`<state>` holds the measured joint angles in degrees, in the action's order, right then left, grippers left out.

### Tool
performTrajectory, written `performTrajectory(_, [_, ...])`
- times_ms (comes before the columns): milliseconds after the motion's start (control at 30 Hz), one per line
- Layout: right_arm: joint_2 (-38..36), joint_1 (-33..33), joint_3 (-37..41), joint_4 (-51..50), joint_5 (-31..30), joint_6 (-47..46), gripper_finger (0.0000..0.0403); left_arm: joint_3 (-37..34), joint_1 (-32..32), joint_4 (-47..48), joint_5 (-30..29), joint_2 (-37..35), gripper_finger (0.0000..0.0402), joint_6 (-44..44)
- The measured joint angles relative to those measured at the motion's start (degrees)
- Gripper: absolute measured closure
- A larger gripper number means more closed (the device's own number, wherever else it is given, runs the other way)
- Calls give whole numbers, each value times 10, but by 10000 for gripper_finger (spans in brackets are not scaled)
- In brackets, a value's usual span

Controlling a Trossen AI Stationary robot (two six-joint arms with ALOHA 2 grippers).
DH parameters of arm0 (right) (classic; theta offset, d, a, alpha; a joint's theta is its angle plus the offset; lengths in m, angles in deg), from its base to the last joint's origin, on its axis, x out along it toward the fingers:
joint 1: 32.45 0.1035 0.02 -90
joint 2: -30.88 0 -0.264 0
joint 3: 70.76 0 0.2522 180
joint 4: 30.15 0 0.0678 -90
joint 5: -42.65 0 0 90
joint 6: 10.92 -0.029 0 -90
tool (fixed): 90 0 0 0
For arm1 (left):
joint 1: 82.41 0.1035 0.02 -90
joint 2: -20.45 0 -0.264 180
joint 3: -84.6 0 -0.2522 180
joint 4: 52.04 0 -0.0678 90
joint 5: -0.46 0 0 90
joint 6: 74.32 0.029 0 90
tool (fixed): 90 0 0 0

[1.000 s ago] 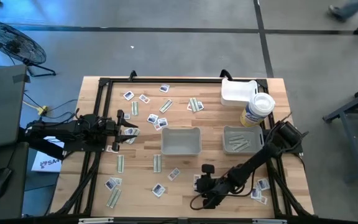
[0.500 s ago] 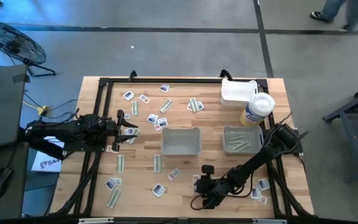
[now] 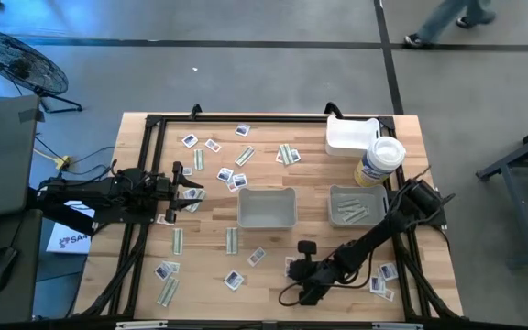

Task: Pick & Place First Aid Supplies
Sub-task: Put the orange pad into the left gray bin

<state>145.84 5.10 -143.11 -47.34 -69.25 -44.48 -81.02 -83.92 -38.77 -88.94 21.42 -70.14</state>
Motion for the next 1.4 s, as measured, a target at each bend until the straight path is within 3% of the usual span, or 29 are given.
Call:
performTrajectory(233, [-7, -4, -1, 0, 4, 5, 400, 0, 0, 0, 0, 0, 216, 0])
performTrajectory(933, [-132, -13, -1, 43, -43, 58, 402, 0, 0, 0, 0, 0, 216, 0])
performTrajectory(1167, [-164, -93, -1, 63, -56, 40, 402, 0, 0, 0, 0, 0, 216, 0])
performTrajectory(1400, [-166, -199, -5, 57, -10, 76, 402, 0, 0, 0, 0, 0, 216, 0])
